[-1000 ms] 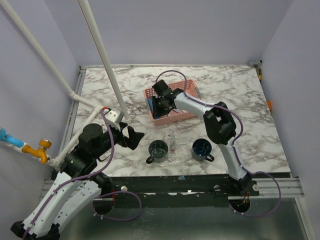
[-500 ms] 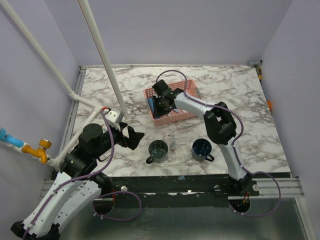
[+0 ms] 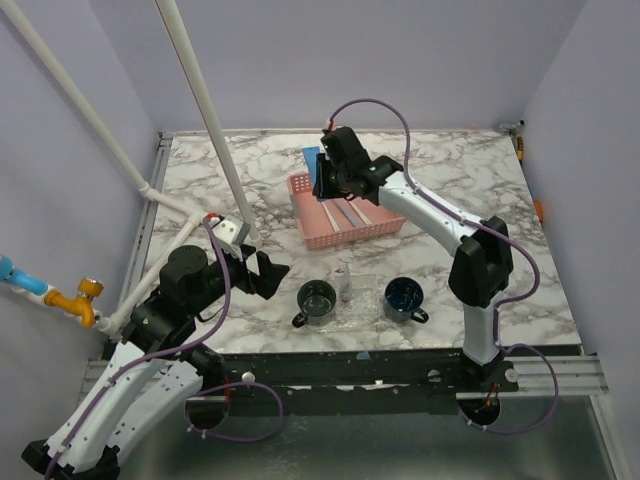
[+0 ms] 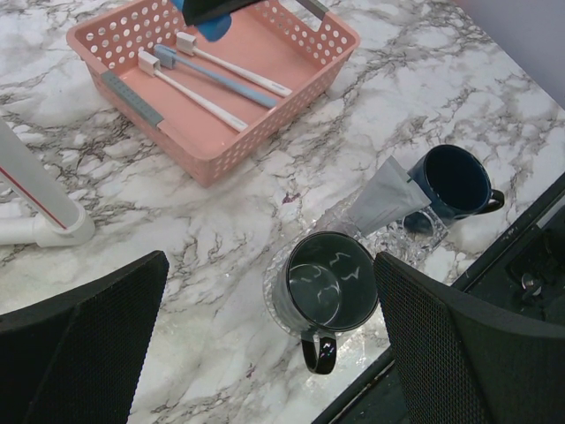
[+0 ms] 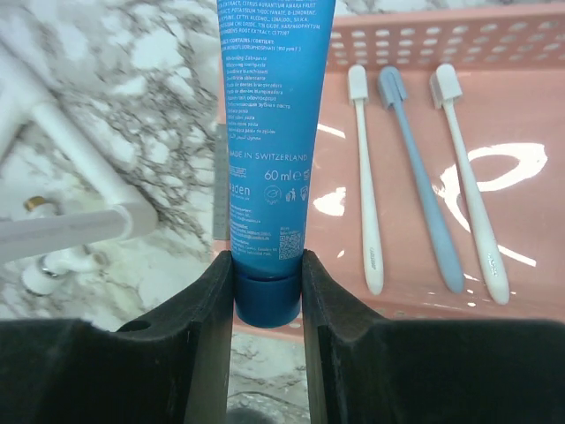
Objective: Prepare toiletry sets of a toothbrush and toothpaste on the tray
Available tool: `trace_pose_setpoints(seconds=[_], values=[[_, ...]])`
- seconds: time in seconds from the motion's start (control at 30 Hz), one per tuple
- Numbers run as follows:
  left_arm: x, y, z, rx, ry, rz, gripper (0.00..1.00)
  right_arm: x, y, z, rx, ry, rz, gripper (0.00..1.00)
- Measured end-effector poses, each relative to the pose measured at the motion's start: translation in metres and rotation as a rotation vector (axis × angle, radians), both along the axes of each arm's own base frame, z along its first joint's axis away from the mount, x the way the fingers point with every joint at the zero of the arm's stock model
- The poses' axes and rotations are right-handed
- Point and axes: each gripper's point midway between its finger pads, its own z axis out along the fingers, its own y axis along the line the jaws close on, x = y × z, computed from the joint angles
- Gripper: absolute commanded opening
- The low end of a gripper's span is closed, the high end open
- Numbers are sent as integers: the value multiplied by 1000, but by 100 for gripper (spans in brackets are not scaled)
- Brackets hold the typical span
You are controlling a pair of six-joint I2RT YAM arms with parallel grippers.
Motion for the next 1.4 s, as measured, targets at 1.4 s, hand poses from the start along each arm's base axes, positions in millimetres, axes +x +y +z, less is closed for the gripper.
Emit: trace_pose_setpoints(seconds=[1.4], values=[[-16,-49,92,-563,231,-93,99,-250,16,138,391,-321,494,3]])
